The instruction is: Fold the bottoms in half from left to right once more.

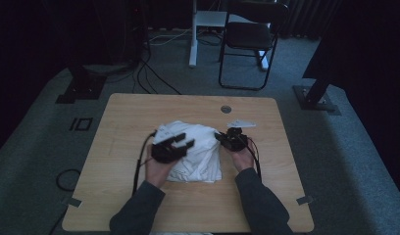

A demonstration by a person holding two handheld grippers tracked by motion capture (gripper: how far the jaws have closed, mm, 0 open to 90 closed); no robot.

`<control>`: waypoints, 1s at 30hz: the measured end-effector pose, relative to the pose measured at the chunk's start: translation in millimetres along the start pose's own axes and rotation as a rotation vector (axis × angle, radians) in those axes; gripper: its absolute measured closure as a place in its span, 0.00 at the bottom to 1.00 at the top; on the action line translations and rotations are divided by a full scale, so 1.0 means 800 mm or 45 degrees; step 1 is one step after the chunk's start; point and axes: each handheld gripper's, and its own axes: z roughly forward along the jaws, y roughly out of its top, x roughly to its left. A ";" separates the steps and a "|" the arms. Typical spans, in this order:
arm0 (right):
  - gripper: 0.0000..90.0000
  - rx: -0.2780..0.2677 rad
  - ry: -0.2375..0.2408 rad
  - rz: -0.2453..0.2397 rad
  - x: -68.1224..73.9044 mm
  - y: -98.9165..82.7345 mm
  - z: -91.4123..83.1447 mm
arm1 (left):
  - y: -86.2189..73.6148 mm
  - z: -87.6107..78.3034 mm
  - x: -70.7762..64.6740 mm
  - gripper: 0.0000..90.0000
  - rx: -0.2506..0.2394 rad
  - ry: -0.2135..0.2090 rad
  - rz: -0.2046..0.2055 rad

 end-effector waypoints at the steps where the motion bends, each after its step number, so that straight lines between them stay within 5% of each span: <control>1: 0.91 -0.002 -0.005 -0.006 -0.003 0.000 0.001 | 0.006 -0.002 0.029 0.65 0.049 0.122 -0.039; 2: 0.91 -0.002 -0.005 -0.006 -0.003 0.000 0.001 | 0.006 -0.002 0.029 0.66 0.049 0.122 -0.039; 4: 0.91 0.004 -0.012 -0.001 -0.007 0.000 0.003 | 0.001 0.005 0.057 0.68 0.124 0.174 -0.089; 6: 0.91 0.008 -0.013 -0.001 -0.010 0.000 0.005 | -0.012 0.016 0.073 0.70 0.201 0.125 -0.105; 9: 0.91 0.023 -0.019 -0.007 -0.015 0.001 0.010 | -0.044 0.039 0.066 0.72 0.305 0.068 -0.043; 16: 0.88 0.056 -0.055 -0.003 -0.022 -0.002 0.015 | -0.071 0.061 0.059 0.72 0.354 0.054 -0.055; 22: 0.68 0.066 -0.092 0.014 -0.029 -0.002 0.014 | -0.079 0.066 0.045 0.73 0.366 0.149 0.022; 25: 0.53 -0.008 -0.127 0.028 -0.020 0.009 -0.003 | -0.084 0.067 0.038 0.73 0.349 0.204 0.016; 30: 0.48 -0.084 -0.149 -0.047 0.007 0.023 -0.020 | -0.088 0.067 0.028 0.73 0.320 0.267 -0.029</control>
